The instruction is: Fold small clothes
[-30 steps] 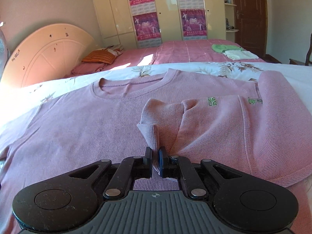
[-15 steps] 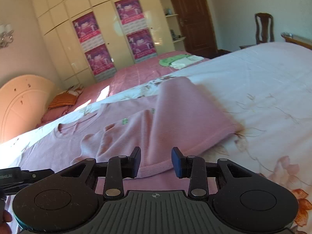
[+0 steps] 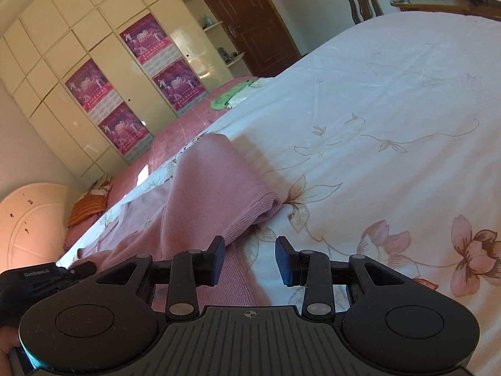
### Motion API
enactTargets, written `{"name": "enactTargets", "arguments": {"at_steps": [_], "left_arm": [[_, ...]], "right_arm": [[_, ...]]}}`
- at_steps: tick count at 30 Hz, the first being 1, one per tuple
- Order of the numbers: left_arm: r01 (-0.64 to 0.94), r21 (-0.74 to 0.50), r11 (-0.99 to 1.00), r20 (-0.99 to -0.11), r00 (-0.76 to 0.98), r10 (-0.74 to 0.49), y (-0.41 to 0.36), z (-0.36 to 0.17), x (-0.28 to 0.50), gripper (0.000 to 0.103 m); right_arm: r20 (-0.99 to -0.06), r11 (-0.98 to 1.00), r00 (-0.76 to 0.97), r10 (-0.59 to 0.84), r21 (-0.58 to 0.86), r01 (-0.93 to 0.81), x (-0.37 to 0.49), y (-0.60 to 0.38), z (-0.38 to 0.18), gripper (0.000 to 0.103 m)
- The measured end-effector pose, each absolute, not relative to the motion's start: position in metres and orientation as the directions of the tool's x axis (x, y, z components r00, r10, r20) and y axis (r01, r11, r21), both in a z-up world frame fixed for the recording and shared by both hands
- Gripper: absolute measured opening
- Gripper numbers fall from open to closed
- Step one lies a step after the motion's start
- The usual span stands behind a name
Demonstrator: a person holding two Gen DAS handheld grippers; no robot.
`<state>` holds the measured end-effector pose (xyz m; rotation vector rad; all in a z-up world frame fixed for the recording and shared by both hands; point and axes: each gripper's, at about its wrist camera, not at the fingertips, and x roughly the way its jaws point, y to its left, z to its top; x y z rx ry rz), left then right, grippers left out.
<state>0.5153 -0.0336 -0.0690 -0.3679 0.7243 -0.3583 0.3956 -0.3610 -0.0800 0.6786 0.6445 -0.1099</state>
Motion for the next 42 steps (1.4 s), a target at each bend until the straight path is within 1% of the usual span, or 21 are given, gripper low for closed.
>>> {"name": "enactTargets", "arguments": {"at_steps": [3,6,11,15,17,21,23,24,27,29,31,33,34,36,38,39,40,41,42], "left_arm": [[0.162,-0.424,0.891,-0.559,0.727,-0.399,-0.009,-0.063,0.506,0.006],[0.116,-0.424,0.898,-0.571,0.736,-0.365,0.015,-0.07,0.499,0.006],[0.039,-0.441,0.897,-0.599,0.731,-0.326,0.042,-0.092,0.491,0.006],[0.033,-0.434,0.9,-0.609,0.726,-0.32,0.047,-0.102,0.494,0.006],[0.037,-0.43,0.902,-0.6,0.734,-0.316,0.048,-0.103,0.494,0.006],[0.049,-0.401,0.915,-0.551,0.785,-0.284,0.052,-0.092,0.488,0.006],[0.063,-0.363,0.93,-0.533,0.804,-0.262,0.053,-0.086,0.487,0.006],[0.068,-0.338,0.939,-0.541,0.802,-0.253,0.052,-0.087,0.488,0.006],[0.058,-0.331,0.942,-0.602,0.755,-0.258,0.054,-0.102,0.497,0.007],[0.046,-0.335,0.941,-0.618,0.743,-0.257,0.056,-0.109,0.498,0.01],[0.029,-0.359,0.933,-0.613,0.746,-0.259,0.061,-0.113,0.498,0.031],[0.027,-0.42,0.907,-0.596,0.745,-0.298,0.067,-0.117,0.501,0.043],[0.021,-0.438,0.899,-0.589,0.748,-0.305,0.068,-0.117,0.504,0.047],[0.016,-0.453,0.891,-0.59,0.744,-0.314,0.069,-0.118,0.515,0.048],[0.012,-0.484,0.875,-0.59,0.734,-0.336,0.07,-0.119,0.528,0.046],[0.002,-0.497,0.868,-0.593,0.729,-0.342,0.071,-0.12,0.534,0.039],[-0.005,-0.507,0.862,-0.599,0.721,-0.348,0.071,-0.122,0.54,0.022],[0.001,-0.508,0.862,-0.608,0.708,-0.359,0.071,-0.123,0.545,0.009],[0.009,-0.498,0.867,-0.613,0.703,-0.359,0.069,-0.123,0.548,0.004]], "right_arm": [[-0.583,0.766,0.8,0.139,0.576,0.287,0.4,-0.357,-0.082,0.036],[-0.572,0.737,0.802,0.17,0.614,0.282,0.402,-0.354,-0.084,0.036],[-0.522,0.619,0.812,0.262,0.736,0.274,0.407,-0.362,-0.092,0.036],[-0.481,0.531,0.822,0.305,0.802,0.272,0.415,-0.377,-0.097,0.036],[-0.459,0.47,0.825,0.329,0.838,0.279,0.418,-0.383,-0.101,0.036],[-0.423,0.374,0.842,0.335,0.88,0.293,0.418,-0.4,-0.104,0.037],[-0.41,0.349,0.845,0.344,0.891,0.29,0.415,-0.404,-0.104,0.038],[-0.408,0.341,0.844,0.349,0.894,0.291,0.414,-0.406,-0.105,0.04],[-0.398,0.297,0.837,0.376,0.907,0.298,0.41,-0.411,-0.112,0.049],[-0.391,0.267,0.835,0.388,0.915,0.304,0.41,-0.408,-0.116,0.05],[-0.382,0.251,0.836,0.393,0.919,0.302,0.41,-0.411,-0.119,0.05],[-0.376,0.241,0.839,0.394,0.923,0.301,0.411,-0.412,-0.12,0.05],[-0.379,0.242,0.838,0.393,0.922,0.303,0.413,-0.413,-0.12,0.05],[-0.383,0.241,0.837,0.39,0.92,0.308,0.414,-0.413,-0.12,0.05],[-0.394,0.253,0.836,0.382,0.915,0.315,0.414,-0.411,-0.117,0.049],[-0.402,0.265,0.834,0.378,0.91,0.319,0.414,-0.41,-0.116,0.049],[-0.413,0.279,0.831,0.373,0.904,0.324,0.413,-0.409,-0.114,0.049],[-0.429,0.301,0.826,0.366,0.894,0.331,0.413,-0.407,-0.112,0.047],[-0.447,0.323,0.819,0.36,0.883,0.34,0.413,-0.405,-0.111,0.04]]}}
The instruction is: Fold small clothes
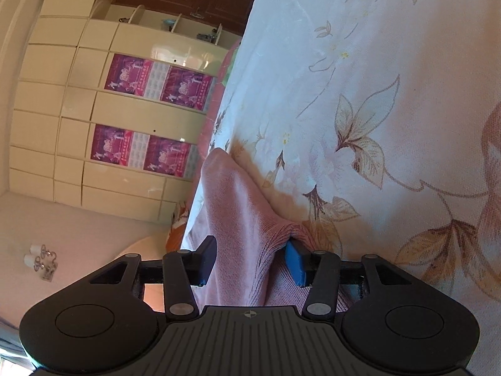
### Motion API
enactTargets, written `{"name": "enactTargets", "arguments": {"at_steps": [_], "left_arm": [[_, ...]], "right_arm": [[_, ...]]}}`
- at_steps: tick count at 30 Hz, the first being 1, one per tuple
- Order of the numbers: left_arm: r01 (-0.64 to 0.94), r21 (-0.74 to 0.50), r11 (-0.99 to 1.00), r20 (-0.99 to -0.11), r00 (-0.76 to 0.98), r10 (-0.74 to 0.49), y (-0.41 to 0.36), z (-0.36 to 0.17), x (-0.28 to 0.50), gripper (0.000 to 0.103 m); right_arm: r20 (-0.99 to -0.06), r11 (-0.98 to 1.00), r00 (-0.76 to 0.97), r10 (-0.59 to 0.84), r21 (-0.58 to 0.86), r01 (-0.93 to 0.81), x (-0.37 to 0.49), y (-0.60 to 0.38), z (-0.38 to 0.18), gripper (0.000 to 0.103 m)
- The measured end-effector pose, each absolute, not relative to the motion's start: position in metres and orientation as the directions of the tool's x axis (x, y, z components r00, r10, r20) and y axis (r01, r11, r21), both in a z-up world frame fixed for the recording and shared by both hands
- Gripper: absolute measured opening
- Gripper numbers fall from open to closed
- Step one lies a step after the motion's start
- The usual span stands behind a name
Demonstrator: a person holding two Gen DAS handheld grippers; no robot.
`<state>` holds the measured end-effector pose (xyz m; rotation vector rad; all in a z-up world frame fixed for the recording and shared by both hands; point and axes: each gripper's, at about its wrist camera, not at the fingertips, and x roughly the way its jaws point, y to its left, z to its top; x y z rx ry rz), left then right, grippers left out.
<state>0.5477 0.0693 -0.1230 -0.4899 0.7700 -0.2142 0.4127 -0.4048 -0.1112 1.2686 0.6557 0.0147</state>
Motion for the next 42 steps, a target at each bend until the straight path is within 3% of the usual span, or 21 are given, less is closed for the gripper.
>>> {"name": "enactTargets", "arguments": {"at_steps": [1,3,6,8,11,14,16,21,23,26,27,28,29,33,35,37,40,42], "left_arm": [[0.02,-0.473,0.881,-0.584,0.741,-0.33,0.068,-0.117,0.542,0.004],[0.082,-0.433,0.898,-0.472,0.828,-0.303,0.065,-0.099,0.522,0.004],[0.085,-0.37,0.925,-0.389,0.89,-0.237,0.063,-0.089,0.501,0.004],[0.028,-0.362,0.932,-0.419,0.888,-0.189,0.066,-0.098,0.502,0.004],[-0.024,-0.374,0.927,-0.55,0.811,-0.201,0.072,-0.122,0.517,0.004],[-0.02,-0.386,0.922,-0.555,0.803,-0.215,0.074,-0.126,0.514,0.004],[-0.021,-0.378,0.925,-0.559,0.802,-0.21,0.074,-0.122,0.513,0.004],[-0.003,-0.335,0.942,-0.579,0.79,-0.203,0.075,-0.123,0.513,0.004],[-0.007,-0.352,0.936,-0.581,0.785,-0.213,0.078,-0.127,0.515,0.008],[-0.033,-0.345,0.938,-0.587,0.788,-0.188,0.085,-0.123,0.512,0.022],[-0.058,-0.331,0.942,-0.582,0.798,-0.156,0.089,-0.119,0.507,0.029],[-0.096,-0.31,0.946,-0.57,0.815,-0.105,0.094,-0.114,0.5,0.044],[-0.129,-0.296,0.947,-0.548,0.834,-0.058,0.099,-0.106,0.492,0.049],[-0.014,-0.314,0.949,-0.501,0.852,-0.153,0.089,-0.087,0.478,0.05],[0.092,-0.266,0.96,-0.511,0.831,-0.221,0.059,-0.087,0.479,0.05],[0.156,-0.227,0.961,-0.537,0.804,-0.257,0.032,-0.096,0.485,0.057],[0.116,-0.232,0.966,-0.585,0.776,-0.234,0.024,-0.115,0.492,0.062],[0.107,-0.238,0.965,-0.585,0.778,-0.23,0.033,-0.119,0.491,0.061]], "right_arm": [[-0.465,0.341,0.811,0.355,0.872,0.35,0.412,-0.404,-0.111,0.033],[-0.472,0.348,0.808,0.354,0.868,0.354,0.409,-0.402,-0.113,0.028],[-0.481,0.367,0.803,0.35,0.86,0.355,0.404,-0.402,-0.114,0.02],[-0.491,0.384,0.799,0.347,0.852,0.356,0.402,-0.401,-0.113,0.015],[-0.498,0.401,0.795,0.346,0.844,0.355,0.4,-0.399,-0.112,0.013],[-0.509,0.424,0.788,0.346,0.834,0.353,0.399,-0.397,-0.108,0.013],[-0.529,0.46,0.78,0.335,0.814,0.355,0.4,-0.394,-0.104,0.006],[-0.553,0.539,0.777,0.301,0.771,0.34,0.4,-0.384,-0.098,0.006],[-0.549,0.522,0.779,0.303,0.78,0.346,0.399,-0.384,-0.1,0.005],[-0.546,0.51,0.773,0.323,0.789,0.343,0.398,-0.385,-0.101,0.006],[-0.55,0.511,0.769,0.326,0.787,0.346,0.396,-0.387,-0.098,0.006],[-0.556,0.526,0.768,0.318,0.777,0.345,0.392,-0.387,-0.094,0.006],[-0.561,0.559,0.773,0.296,0.758,0.336,0.388,-0.388,-0.086,0.006],[-0.545,0.704,0.798,0.256,0.671,0.232,0.389,-0.377,-0.06,0.006],[-0.55,0.751,0.79,0.273,0.634,0.182,0.4,-0.36,-0.057,0.006],[-0.575,0.819,0.774,0.268,0.558,0.131,0.415,-0.336,-0.058,0.006],[-0.656,0.924,0.732,0.183,0.369,0.1,0.43,-0.309,-0.066,0.006],[-0.662,0.937,0.732,0.162,0.336,0.097,0.431,-0.311,-0.072,0.006]]}}
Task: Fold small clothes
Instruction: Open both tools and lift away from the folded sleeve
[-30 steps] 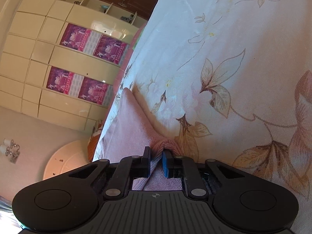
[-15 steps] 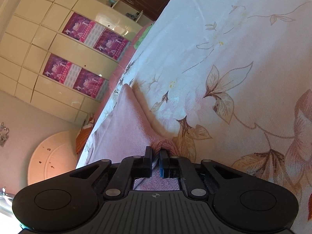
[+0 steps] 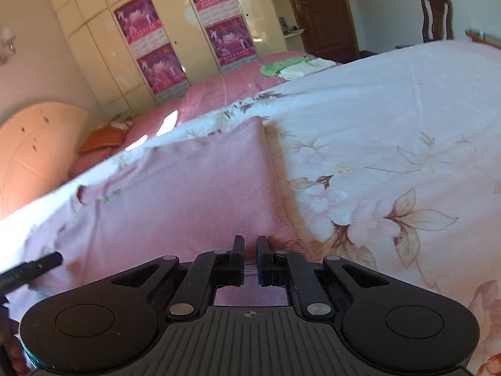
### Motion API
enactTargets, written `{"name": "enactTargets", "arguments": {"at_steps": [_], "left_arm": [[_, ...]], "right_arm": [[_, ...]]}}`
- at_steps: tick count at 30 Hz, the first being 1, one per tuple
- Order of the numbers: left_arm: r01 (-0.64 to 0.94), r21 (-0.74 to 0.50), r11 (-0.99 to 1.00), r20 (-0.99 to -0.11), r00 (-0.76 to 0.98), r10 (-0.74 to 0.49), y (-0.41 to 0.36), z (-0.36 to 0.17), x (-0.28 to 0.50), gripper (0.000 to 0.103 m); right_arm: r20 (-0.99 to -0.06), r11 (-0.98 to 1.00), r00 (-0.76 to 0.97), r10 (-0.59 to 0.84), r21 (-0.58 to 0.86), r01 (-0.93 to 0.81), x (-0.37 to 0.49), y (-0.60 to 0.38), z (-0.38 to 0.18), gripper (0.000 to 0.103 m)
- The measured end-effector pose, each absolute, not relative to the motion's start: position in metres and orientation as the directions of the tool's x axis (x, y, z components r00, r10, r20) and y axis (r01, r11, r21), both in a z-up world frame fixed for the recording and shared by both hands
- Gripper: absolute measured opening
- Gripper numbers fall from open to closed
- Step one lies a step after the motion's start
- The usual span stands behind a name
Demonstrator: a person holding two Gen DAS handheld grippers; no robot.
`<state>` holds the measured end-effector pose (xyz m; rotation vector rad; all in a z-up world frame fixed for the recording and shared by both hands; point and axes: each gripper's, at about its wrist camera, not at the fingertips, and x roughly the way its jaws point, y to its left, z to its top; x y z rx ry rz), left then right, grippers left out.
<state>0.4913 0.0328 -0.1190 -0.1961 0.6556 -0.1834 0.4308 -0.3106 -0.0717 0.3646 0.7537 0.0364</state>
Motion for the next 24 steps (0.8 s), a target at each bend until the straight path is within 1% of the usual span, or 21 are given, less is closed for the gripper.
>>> {"name": "enactTargets", "arguments": {"at_steps": [3,4,6,8,9,10,11,12,13,14,16,18,20,22,23,24], "left_arm": [[0.084,-0.187,0.979,-0.59,0.787,-0.181,0.045,-0.116,0.485,0.061],[0.082,-0.179,0.98,-0.594,0.785,-0.174,0.048,-0.118,0.485,0.061],[0.089,-0.17,0.981,-0.599,0.781,-0.175,0.05,-0.121,0.489,0.061],[0.08,-0.16,0.984,-0.609,0.776,-0.162,0.046,-0.115,0.49,0.061],[0.084,-0.161,0.983,-0.605,0.779,-0.165,0.045,-0.112,0.489,0.063],[0.091,-0.164,0.982,-0.593,0.787,-0.171,0.045,-0.11,0.487,0.068],[0.085,-0.161,0.983,-0.594,0.787,-0.165,0.045,-0.11,0.488,0.071],[0.071,-0.164,0.984,-0.601,0.783,-0.157,0.046,-0.109,0.491,0.068],[0.061,-0.183,0.981,-0.597,0.786,-0.16,0.048,-0.106,0.493,0.067],[0.06,-0.212,0.975,-0.572,0.802,-0.174,0.05,-0.1,0.498,0.067],[0.061,-0.214,0.975,-0.549,0.818,-0.172,0.05,-0.092,0.509,0.068],[0.067,-0.214,0.975,-0.565,0.805,-0.179,0.046,-0.092,0.527,0.068],[0.068,-0.22,0.973,-0.607,0.772,-0.191,0.042,-0.099,0.546,0.068],[0.051,-0.195,0.98,-0.631,0.758,-0.165,0.041,-0.111,0.557,0.068],[0.041,-0.176,0.984,-0.645,0.75,-0.147,0.042,-0.116,0.561,0.068],[0.042,-0.165,0.985,-0.638,0.757,-0.139,0.044,-0.119,0.56,0.068]], "right_arm": [[-0.663,0.943,0.735,0.141,0.315,0.103,0.428,-0.314,-0.07,0.006],[-0.659,0.947,0.738,0.141,0.308,0.094,0.429,-0.313,-0.07,0.006],[-0.683,0.95,0.715,0.151,0.301,0.087,0.438,-0.31,-0.081,0.006],[-0.688,0.954,0.713,0.135,0.286,0.095,0.445,-0.304,-0.08,0.006],[-0.684,0.958,0.719,0.127,0.273,0.091,0.446,-0.301,-0.076,0.006],[-0.667,0.963,0.735,0.121,0.259,0.076,0.447,-0.296,-0.071,0.006],[-0.652,0.969,0.75,0.111,0.24,0.066,0.449,-0.294,-0.067,0.006],[-0.648,0.969,0.754,0.108,0.237,0.065,0.457,-0.293,-0.067,0.006],[-0.65,0.967,0.752,0.109,0.244,0.07,0.467,-0.295,-0.067,0.006],[-0.645,0.965,0.756,0.111,0.25,0.072,0.477,-0.296,-0.066,0.006],[-0.632,0.969,0.767,0.11,0.241,0.059,0.499,-0.298,-0.065,0.006],[-0.628,0.974,0.768,0.125,0.226,0.025,0.523,-0.296,-0.066,0.006],[-0.632,0.979,0.764,0.131,0.205,0.002,0.549,-0.293,-0.071,0.006],[-0.663,0.98,0.734,0.146,0.198,-0.016,0.575,-0.293,-0.082,0.006],[-0.689,0.985,0.715,0.119,0.173,0.003,0.586,-0.295,-0.09,0.006],[-0.7,0.987,0.71,0.078,0.155,0.044,0.595,-0.302,-0.097,0.006]]}}
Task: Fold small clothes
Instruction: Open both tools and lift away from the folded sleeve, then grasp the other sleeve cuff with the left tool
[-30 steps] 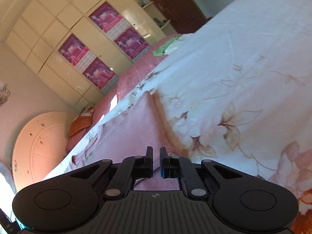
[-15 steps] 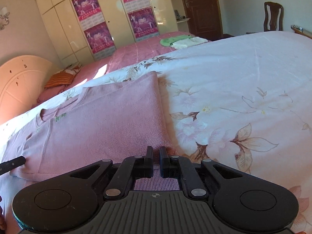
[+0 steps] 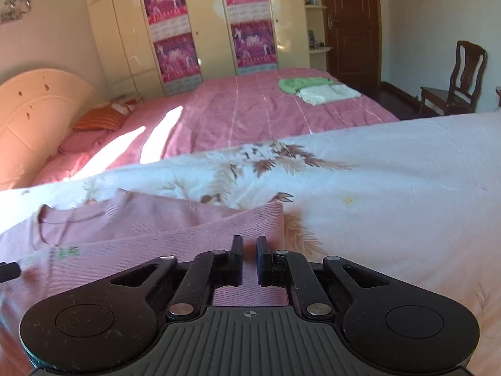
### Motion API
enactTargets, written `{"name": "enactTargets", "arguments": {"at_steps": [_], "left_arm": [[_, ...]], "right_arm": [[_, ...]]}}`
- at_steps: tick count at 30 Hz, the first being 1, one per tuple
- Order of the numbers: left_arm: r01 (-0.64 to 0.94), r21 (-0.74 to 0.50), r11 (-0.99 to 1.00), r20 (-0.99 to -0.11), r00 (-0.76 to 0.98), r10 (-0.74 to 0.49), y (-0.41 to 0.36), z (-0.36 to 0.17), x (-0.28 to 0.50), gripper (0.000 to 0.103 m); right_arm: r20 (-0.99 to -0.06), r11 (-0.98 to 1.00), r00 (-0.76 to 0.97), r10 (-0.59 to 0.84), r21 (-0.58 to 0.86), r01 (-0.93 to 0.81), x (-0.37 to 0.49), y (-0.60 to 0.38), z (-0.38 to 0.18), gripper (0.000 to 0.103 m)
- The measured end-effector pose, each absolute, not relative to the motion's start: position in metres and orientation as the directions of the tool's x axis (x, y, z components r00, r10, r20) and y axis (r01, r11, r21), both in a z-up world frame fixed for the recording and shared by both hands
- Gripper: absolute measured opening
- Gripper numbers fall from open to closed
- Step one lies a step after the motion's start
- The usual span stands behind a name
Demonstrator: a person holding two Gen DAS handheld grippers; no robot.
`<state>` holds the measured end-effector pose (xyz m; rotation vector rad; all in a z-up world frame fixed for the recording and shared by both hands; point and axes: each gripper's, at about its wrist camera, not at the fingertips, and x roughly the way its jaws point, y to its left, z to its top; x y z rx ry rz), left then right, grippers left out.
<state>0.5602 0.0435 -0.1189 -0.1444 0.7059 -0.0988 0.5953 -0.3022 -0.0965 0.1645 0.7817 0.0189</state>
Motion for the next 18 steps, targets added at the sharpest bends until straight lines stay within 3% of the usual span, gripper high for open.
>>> {"name": "enactTargets", "arguments": {"at_steps": [3,6,9,15,17,18], "left_arm": [[0.052,-0.126,0.991,-0.639,0.759,-0.121,0.041,-0.117,0.555,0.069],[0.064,-0.082,0.995,-0.629,0.771,-0.101,0.035,-0.116,0.547,0.071],[0.061,-0.054,0.997,-0.639,0.765,-0.081,0.029,-0.116,0.546,0.073],[0.043,-0.153,0.987,-0.582,0.804,-0.125,0.062,-0.091,0.492,0.08],[-0.021,-0.183,0.983,-0.575,0.813,-0.09,0.096,-0.09,0.458,0.08],[-0.059,-0.2,0.978,-0.573,0.817,-0.068,0.116,-0.091,0.44,0.08]], "right_arm": [[-0.704,0.971,0.704,0.092,0.22,0.093,0.601,-0.321,-0.1,0.006],[-0.656,0.986,0.75,0.09,0.165,0.026,0.582,-0.313,-0.09,0.006],[-0.699,0.988,0.707,0.108,0.153,0.001,0.577,-0.31,-0.103,0.006],[-0.631,0.958,0.757,0.17,0.287,0.024,0.533,-0.301,-0.07,0.007],[-0.635,0.958,0.751,0.18,0.287,0.013,0.517,-0.291,-0.068,0.02],[-0.635,0.958,0.75,0.184,0.286,0.007,0.51,-0.287,-0.067,0.05]]}}
